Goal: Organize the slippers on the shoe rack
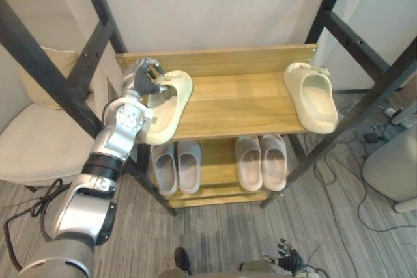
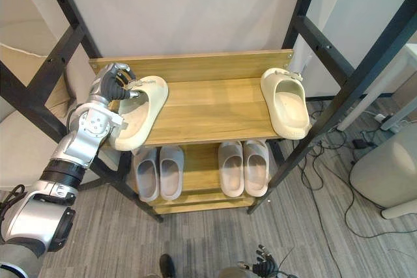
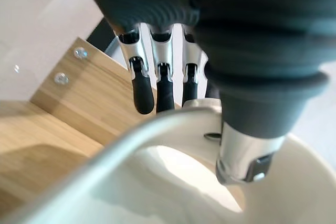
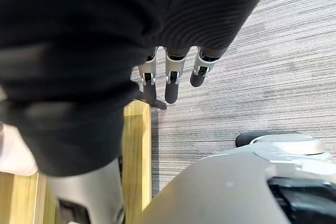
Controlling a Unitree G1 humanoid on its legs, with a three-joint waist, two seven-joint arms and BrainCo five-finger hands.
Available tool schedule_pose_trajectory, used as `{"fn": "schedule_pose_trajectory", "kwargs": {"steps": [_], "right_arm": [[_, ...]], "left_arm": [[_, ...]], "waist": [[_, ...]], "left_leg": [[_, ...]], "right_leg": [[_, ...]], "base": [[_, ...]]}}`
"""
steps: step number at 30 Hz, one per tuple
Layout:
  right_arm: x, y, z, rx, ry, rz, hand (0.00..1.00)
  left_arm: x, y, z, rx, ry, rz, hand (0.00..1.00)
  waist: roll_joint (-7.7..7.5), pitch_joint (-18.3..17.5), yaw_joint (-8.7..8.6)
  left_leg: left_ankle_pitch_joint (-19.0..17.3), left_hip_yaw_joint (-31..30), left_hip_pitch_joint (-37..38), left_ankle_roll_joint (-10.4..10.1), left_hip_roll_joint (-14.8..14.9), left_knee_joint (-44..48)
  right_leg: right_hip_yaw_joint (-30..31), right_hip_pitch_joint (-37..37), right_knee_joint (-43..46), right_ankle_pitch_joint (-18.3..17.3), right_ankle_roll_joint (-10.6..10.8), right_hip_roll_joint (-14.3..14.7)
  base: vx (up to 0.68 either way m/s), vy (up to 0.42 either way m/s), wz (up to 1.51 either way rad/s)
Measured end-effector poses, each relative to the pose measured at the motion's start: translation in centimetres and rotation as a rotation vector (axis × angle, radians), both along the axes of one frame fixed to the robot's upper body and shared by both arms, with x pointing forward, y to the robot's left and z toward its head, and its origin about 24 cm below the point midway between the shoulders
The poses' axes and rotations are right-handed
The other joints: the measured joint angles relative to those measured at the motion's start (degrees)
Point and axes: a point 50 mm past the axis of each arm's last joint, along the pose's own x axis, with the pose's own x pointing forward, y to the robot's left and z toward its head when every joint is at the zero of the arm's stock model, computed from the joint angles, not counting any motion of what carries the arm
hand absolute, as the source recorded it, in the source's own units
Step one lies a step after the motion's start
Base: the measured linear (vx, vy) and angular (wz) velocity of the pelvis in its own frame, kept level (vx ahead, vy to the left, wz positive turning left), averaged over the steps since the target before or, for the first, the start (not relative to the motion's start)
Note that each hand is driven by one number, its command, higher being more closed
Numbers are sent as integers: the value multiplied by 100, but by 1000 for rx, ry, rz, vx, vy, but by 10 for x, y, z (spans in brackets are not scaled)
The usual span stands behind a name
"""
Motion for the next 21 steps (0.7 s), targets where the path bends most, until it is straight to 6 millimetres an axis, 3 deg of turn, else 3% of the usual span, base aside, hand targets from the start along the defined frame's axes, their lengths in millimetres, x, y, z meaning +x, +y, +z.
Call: {"fn": "schedule_pose_trajectory", "kwargs": {"steps": [7,13,21], "right_arm": [[3,1,1,2,-12,-2,0],[9,1,2,3,-26,4,0],[11,-3,4,0,-32,-7,0]], "left_arm": [[-3,-14,8,17,-43,-57,100],[-3,-30,5,-2,-36,-112,100],[-7,-76,5,-63,-49,-251,100]], "waist": [[-25,8,14],[-23,8,13],[94,73,-48]], "left_leg": [[21,-75,-62,25,-61,36],[22,-68,1,25,-27,37],[51,47,-23,72,3,1]], "right_leg": [[-36,8,20,57,86,-21],[-29,5,127,118,21,4],[186,-193,304,125,14,7]], "base": [[52,-1,7],[7,0,-1],[-91,10,-11]]}}
